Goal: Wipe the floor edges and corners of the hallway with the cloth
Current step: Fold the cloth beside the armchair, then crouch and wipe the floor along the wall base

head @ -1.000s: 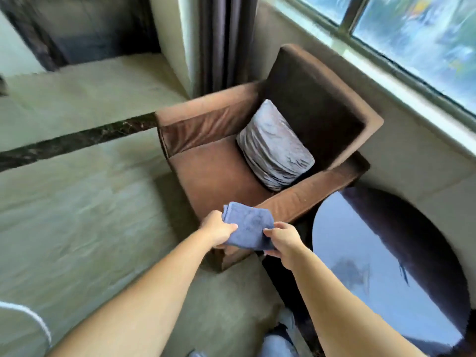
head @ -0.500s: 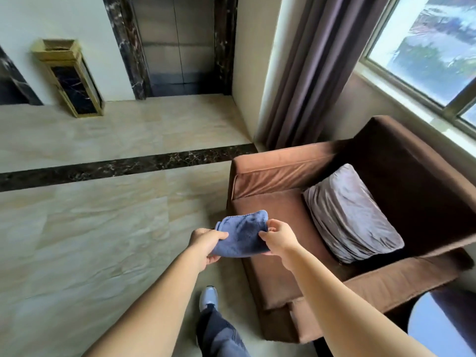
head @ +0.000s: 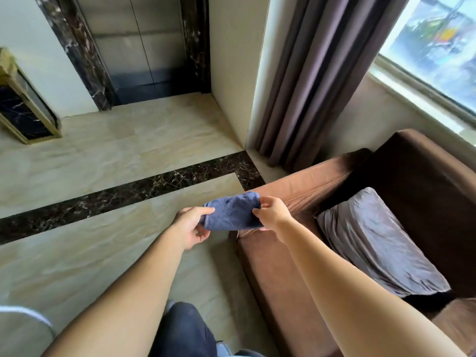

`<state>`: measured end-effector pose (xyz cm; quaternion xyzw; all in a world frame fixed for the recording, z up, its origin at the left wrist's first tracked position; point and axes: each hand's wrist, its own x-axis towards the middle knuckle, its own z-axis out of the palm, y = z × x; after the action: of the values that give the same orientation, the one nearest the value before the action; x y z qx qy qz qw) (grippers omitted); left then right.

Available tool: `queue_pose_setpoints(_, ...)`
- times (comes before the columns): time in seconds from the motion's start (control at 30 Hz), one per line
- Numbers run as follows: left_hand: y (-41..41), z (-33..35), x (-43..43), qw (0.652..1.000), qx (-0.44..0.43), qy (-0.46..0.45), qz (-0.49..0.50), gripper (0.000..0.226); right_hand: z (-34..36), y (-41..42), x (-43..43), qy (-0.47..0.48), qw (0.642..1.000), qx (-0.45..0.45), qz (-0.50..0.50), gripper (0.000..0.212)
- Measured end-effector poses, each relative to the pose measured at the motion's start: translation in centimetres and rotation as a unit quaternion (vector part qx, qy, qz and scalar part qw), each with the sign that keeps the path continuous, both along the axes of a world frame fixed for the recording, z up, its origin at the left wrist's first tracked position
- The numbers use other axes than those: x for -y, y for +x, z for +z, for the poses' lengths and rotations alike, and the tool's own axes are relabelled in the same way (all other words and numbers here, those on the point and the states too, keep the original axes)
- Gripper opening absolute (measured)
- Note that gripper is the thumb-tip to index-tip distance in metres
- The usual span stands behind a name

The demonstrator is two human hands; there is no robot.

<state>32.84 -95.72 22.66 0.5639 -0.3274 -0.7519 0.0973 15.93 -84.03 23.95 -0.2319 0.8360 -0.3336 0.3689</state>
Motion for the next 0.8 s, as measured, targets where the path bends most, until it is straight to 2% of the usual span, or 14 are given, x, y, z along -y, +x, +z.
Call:
queue_pose_setpoints(0.07,-2.5,-0.6,5.0,1.0,-0.002,0.003,-0.016,0.017,-0.6,-2.4,4.6,0.006,1.0,-0.021,-0.001,0.004)
queue_pose_setpoints(0.2,-8.0,-2.5,15.2,0.998,0.006,-0.02,-0.058,0.022,-1.6,-7.0,14.0,0.03,0.999,-0.02,-0.039,0.028)
queue_pose_setpoints(0.3,-12.0,-3.2,23.7,0.993,0.024,-0.033,-0.112,0.028,-2.1,-10.2,21.6,0.049,0.997,-0.032,-0.058,0.027)
queue_pose_setpoints(0.43,-18.4,-3.3,34.6,0.982,0.039,-0.058,-0.176,0.058,-2.1,-14.0,30.0,0.069,0.992,-0.024,-0.104,0.025)
queue_pose_setpoints(0.53,-23.8,-2.9,39.9,0.972,0.041,-0.058,-0.224,0.065,-2.3,-17.3,34.0,0.076,0.986,-0.02,-0.145,0.025)
queue_pose_setpoints(0.67,-30.4,-3.3,43.2,0.952,0.019,-0.067,-0.297,0.063,-2.7,-22.9,37.2,0.097,0.978,0.0,-0.182,0.01)
queue_pose_setpoints(0.8,-36.9,-5.9,47.0,0.934,0.031,-0.075,-0.347,0.043,-5.3,-30.1,41.6,0.144,0.973,-0.006,-0.179,0.009)
